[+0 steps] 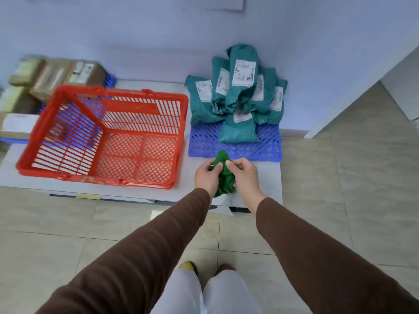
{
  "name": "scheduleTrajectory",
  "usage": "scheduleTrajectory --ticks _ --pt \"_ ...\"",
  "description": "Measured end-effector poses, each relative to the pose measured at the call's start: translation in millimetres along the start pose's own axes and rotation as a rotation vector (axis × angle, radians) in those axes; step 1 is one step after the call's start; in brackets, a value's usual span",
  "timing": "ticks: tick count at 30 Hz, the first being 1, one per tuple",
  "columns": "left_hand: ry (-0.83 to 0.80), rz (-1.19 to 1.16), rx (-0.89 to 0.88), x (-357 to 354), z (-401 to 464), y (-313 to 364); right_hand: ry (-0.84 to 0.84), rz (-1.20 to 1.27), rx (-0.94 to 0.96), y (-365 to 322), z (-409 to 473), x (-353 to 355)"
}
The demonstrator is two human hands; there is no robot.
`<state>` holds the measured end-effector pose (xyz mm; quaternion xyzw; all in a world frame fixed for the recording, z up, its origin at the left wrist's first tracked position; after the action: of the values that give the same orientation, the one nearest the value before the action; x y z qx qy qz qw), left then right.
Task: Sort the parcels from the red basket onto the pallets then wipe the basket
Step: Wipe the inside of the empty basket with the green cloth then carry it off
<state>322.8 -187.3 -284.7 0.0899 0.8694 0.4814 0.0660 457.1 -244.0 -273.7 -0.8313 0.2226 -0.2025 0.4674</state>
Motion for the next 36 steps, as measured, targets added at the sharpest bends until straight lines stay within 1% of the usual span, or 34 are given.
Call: scheduleTrajectory --ticks 2,5,7,10,14,17,20,23,26,29,32,36 --pt "0.028 -0.047 -0.017 11 -17 37 -0.037 -0.004 0.064 -41 -15 -12" --pt "0.059 -0.101 -0.053 37 -37 92 -0.140 0.072 0.112 -97 -36 -39" --pt "0.065 -0.134 -0.074 58 -46 122 -0.219 0.159 0.079 -121 -49 -64" --pt "0.069 -0.207 -0.090 95 -56 155 -0.337 0.332 -0.021 -139 -69 -112" --pt "0.141 -0.151 -0.148 159 -53 178 -0.411 0.487 -0.098 -148 -92 -180" --pt "0.152 -0.083 -0.171 204 -46 188 -0.383 0.499 -0.144 -147 -104 -227" --pt "0.072 -0.040 -0.188 241 -31 191 -0.378 0.489 -0.197 -138 -114 -271" --pt "-0.019 0.037 -0.156 273 -9 189 -0.370 0.525 -0.224 -130 -115 -311" --pt "-0.169 0.189 -0.136 294 8 189 -0.316 0.477 -0.174 -130 -109 -339" --pt "-0.241 0.355 -0.200 315 22 201 -0.199 0.370 -0.093 -140 -94 -349" --pt "-0.169 0.461 -0.245 342 45 211 -0.091 0.276 -0.017 -150 -68 -346" --pt "-0.090 0.427 -0.244 375 81 210 -0.015 0.138 0.045 -164 -28 -341"
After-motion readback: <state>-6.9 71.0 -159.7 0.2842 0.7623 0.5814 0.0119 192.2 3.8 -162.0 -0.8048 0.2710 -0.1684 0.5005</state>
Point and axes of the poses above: each hand's wrist, its own z-axis towards the middle knuckle, its own x-axis out of the back of the hand, y = z × x, the point moved 9 cm from there along z, towards the middle knuckle, and after that the axes turned 1 degree about -z, right-handed, at the moved point
